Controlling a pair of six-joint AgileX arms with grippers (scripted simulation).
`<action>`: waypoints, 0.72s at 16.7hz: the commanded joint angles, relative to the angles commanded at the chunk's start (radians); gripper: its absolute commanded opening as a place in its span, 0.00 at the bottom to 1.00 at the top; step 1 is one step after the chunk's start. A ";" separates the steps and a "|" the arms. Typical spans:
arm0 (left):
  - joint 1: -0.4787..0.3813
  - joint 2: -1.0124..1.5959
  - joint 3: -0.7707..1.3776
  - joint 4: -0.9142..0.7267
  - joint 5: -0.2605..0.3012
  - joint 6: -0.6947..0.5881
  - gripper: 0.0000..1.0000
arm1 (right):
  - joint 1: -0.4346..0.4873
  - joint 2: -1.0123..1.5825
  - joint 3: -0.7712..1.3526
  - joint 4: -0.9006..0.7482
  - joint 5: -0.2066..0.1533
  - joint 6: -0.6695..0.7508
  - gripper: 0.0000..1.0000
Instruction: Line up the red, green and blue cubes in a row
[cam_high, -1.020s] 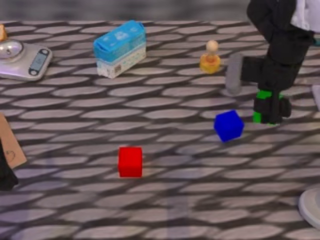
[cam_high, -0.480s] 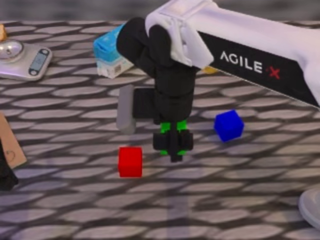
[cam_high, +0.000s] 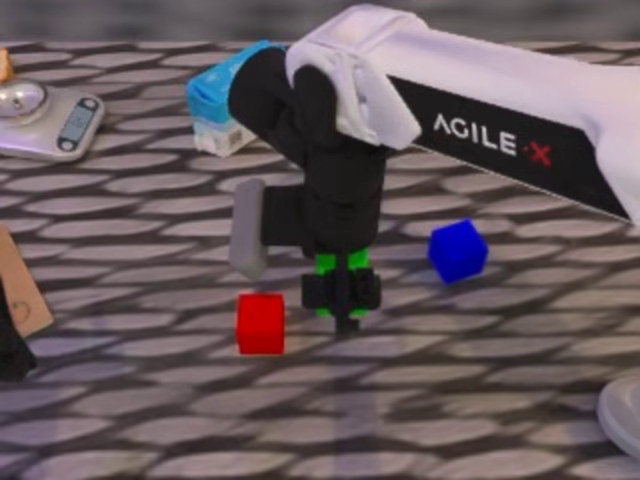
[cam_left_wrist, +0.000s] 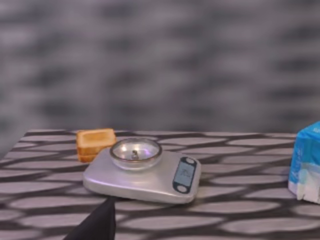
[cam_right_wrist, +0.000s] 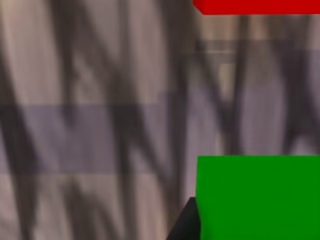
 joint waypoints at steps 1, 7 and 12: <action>0.000 0.000 0.000 0.000 0.000 0.000 1.00 | -0.001 0.005 -0.026 0.031 0.000 0.001 0.00; 0.000 0.000 0.000 0.000 0.000 0.000 1.00 | 0.006 0.041 -0.168 0.207 0.001 -0.002 0.00; 0.000 0.000 0.000 0.000 0.000 0.000 1.00 | 0.006 0.041 -0.169 0.209 0.001 -0.002 0.15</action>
